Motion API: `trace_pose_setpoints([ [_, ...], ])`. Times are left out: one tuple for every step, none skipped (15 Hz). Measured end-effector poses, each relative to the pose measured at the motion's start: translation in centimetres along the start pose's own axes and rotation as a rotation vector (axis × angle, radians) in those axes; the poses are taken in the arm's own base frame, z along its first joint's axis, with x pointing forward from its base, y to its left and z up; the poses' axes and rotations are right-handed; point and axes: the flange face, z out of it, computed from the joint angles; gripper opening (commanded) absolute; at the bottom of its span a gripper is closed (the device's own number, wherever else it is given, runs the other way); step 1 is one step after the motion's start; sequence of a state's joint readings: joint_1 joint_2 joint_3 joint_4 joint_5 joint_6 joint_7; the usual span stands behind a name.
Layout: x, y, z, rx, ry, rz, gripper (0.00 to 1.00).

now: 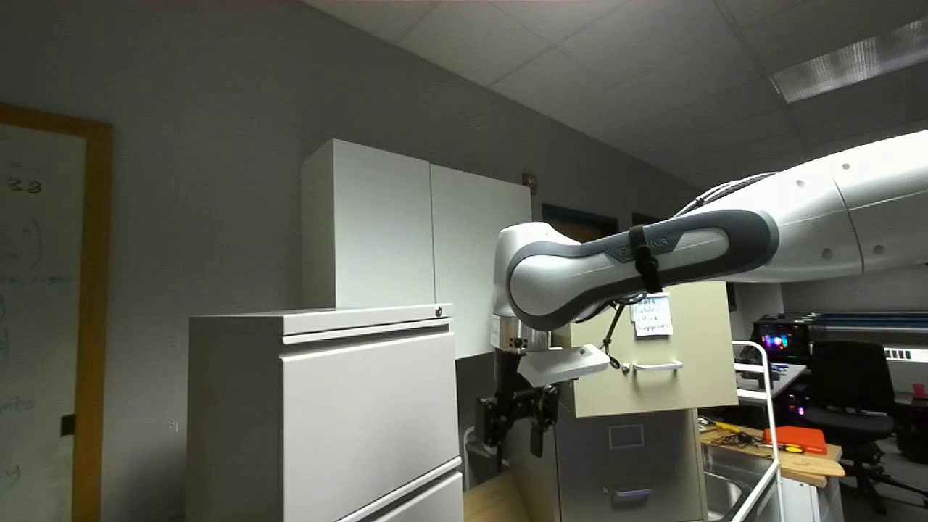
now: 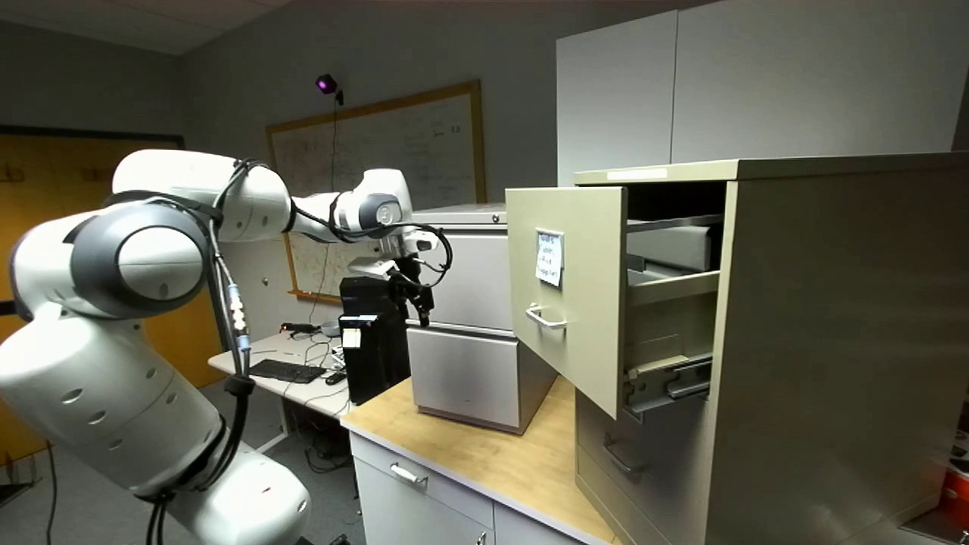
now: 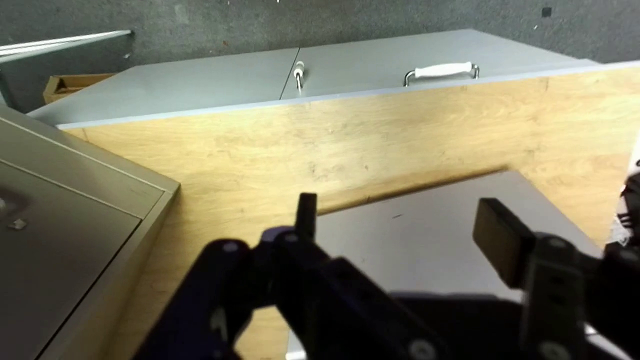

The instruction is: Close the top drawer of the cabinet at the right

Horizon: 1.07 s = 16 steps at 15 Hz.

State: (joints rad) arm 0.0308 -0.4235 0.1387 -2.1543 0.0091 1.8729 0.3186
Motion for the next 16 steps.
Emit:
trace_pose_setpoints([
  [0.2, 0.3, -0.4, -0.008, 0.027, 0.02, 0.42],
  [0.3, 0.7, -0.8, -0.017, 0.051, 0.041, 0.36],
  [0.5, 1.2, -1.1, -0.024, 0.074, 0.064, 0.27],
  [0.6, 1.8, -1.5, -0.032, 0.093, 0.089, 0.2],
  [0.7, 2.6, -1.8, -0.039, 0.109, 0.115, 0.13],
  [0.7, 3.3, -2.1, -0.043, 0.124, 0.139, 0.05],
  [0.8, 4.2, -2.4, -0.046, 0.142, 0.166, 0.0],
  [0.8, 5.2, -2.7, -0.049, 0.161, 0.192, 0.0],
  [0.9, 6.2, -3.0, -0.05, 0.183, 0.219, 0.0],
  [1.0, 7.3, -3.4, -0.051, 0.207, 0.246, 0.0],
  [1.1, 8.4, -3.7, -0.052, 0.235, 0.277, 0.0],
  [1.2, 9.6, -4.0, -0.053, 0.263, 0.309, 0.0],
  [1.4, 10.8, -4.2, -0.053, 0.291, 0.344, 0.0],
  [1.5, 12.0, -4.4, -0.054, 0.32, 0.38, 0.0],
  [1.7, 13.2, -4.6, -0.055, 0.349, 0.416, 0.0],
  [1.8, 14.3, -4.7, -0.053, 0.372, 0.45, 0.0],
])
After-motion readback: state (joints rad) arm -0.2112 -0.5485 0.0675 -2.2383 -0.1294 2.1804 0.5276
